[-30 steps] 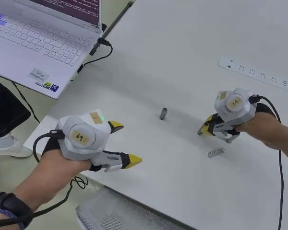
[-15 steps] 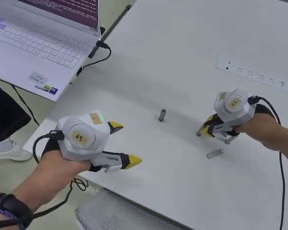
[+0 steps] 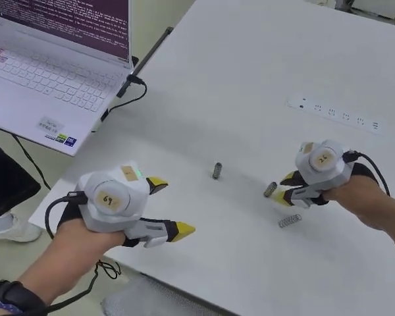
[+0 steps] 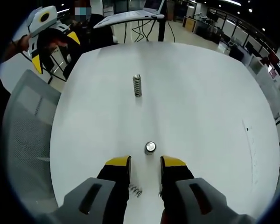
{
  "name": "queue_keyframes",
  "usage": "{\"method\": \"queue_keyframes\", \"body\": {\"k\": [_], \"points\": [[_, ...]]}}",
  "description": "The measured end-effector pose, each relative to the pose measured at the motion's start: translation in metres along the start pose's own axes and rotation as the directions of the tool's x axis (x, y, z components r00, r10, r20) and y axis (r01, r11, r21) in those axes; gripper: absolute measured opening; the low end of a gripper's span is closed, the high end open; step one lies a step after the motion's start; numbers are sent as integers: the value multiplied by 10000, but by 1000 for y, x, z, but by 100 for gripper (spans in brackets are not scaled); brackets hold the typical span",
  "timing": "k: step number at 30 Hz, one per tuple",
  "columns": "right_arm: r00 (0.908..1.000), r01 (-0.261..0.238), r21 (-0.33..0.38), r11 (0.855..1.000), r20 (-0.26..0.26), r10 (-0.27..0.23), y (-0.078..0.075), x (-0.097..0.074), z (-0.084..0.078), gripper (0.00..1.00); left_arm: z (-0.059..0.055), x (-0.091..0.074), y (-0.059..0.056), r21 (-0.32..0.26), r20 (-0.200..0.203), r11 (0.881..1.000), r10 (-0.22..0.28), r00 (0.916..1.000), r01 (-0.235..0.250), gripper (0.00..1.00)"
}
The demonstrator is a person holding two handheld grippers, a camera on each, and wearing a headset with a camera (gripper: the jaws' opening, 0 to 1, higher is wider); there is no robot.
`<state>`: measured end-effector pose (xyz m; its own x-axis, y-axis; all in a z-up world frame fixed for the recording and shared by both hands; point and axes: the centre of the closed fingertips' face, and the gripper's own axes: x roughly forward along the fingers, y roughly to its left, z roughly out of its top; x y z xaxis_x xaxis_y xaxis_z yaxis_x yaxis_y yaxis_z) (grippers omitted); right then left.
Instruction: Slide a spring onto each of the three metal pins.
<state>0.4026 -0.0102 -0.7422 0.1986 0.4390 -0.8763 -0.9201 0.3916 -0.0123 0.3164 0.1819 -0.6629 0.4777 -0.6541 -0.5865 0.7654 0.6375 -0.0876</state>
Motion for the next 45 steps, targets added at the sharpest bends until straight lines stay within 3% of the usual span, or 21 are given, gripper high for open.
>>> {"method": "queue_keyframes", "body": {"k": [8, 12, 16, 20, 29, 37, 45], "points": [[9965, 479, 859, 9952, 641, -535, -6, -12, -3, 24, 6, -4, -5, -180, 247, 9998, 86, 9997, -81, 56], [9882, 841, 1302, 9879, 1167, -995, -2, -22, -3, 25, 7, -4, -7, -185, 314, 9998, 72, 9995, -66, 56], [9664, 1066, 2206, 9695, 2064, -1533, -4, -35, 1, 26, 8, -4, -8, -185, 343, 9998, 65, 9994, -58, 56], [9486, 1178, 2736, 9546, 2534, -1897, 0, -48, -2, 28, 8, -3, -9, -105, 336, 9999, 21, 9994, -18, 56], [9308, 1469, 3332, 9314, 2721, -2441, 11, -65, -18, 33, 11, -2, -11, 8, 313, 9999, -108, 9994, 108, 56], [9033, 1588, 4129, 8968, 3060, -3009, 20, -83, -29, 37, 15, -1, -11, 127, 286, 9998, -146, 9995, 142, 56], [8779, 1750, 4588, 8711, 3278, -3490, 33, -104, -39, 42, 19, 0, -10, 138, 302, 9998, -143, 9994, 139, 56]]}}
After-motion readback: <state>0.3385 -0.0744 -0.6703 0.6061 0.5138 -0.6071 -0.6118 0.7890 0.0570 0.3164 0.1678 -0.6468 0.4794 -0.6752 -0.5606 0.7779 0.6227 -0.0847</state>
